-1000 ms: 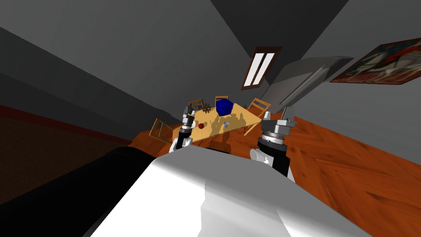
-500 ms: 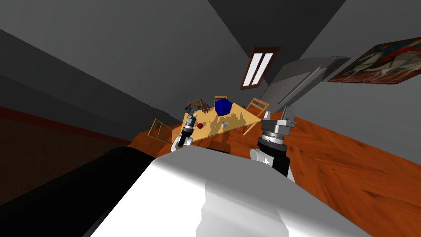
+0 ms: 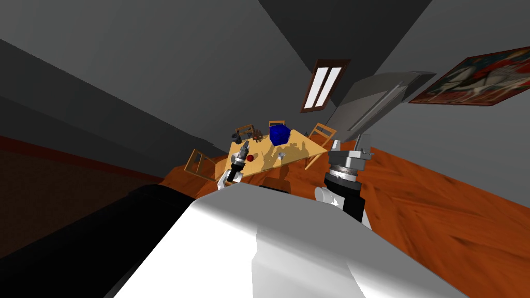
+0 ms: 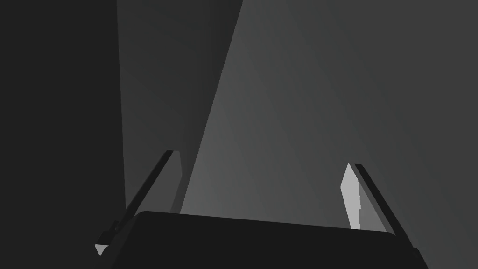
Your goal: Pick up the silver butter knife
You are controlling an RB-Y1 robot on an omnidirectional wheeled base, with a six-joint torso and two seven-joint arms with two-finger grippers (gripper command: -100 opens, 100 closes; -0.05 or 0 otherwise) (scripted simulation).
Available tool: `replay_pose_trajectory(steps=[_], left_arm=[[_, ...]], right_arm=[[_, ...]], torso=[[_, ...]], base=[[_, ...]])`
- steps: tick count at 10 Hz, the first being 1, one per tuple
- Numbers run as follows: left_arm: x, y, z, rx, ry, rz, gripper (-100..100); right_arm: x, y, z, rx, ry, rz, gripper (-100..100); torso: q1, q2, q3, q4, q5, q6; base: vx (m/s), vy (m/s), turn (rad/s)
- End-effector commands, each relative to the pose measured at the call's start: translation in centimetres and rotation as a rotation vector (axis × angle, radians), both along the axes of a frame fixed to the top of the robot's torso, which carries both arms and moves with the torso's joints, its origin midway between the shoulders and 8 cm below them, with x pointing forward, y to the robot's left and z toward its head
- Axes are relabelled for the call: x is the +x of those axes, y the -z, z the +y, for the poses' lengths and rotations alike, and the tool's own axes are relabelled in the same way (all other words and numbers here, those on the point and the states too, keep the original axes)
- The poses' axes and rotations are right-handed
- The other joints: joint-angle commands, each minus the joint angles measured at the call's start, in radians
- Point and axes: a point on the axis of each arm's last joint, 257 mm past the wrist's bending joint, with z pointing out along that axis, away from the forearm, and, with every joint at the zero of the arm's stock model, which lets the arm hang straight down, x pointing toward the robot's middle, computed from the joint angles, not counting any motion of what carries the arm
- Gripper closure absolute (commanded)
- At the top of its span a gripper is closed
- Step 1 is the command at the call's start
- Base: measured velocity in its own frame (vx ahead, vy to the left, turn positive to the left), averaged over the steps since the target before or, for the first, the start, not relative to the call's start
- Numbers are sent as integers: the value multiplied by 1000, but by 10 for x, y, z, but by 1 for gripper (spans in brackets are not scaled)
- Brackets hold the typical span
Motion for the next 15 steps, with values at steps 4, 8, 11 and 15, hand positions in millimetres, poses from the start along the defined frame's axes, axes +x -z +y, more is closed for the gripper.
replay_pose_trajectory(steps=[4, 8, 11, 15], left_arm=[[20, 45, 8, 124, -27, 96, -100], [33, 83, 19, 224, -51, 174, -100], [45, 122, 35, 321, -77, 258, -100], [57, 169, 64, 454, -119, 367, -100]], right_arm=[[0, 0, 0, 0, 0, 0, 0], [0, 0, 0, 0, 0, 0, 0], [0, 0, 0, 0, 0, 0, 0], [0, 0, 0, 0, 0, 0, 0]], torso=[[-1, 1, 0, 0, 0, 0], [-1, 0, 0, 0, 0, 0], [-2, -1, 0, 0, -1, 0], [-1, -1, -1, 0, 0, 0]], base=[[-3, -58, -13], [0, -46, -19], [13, -63, -35], [23, -68, -52]])
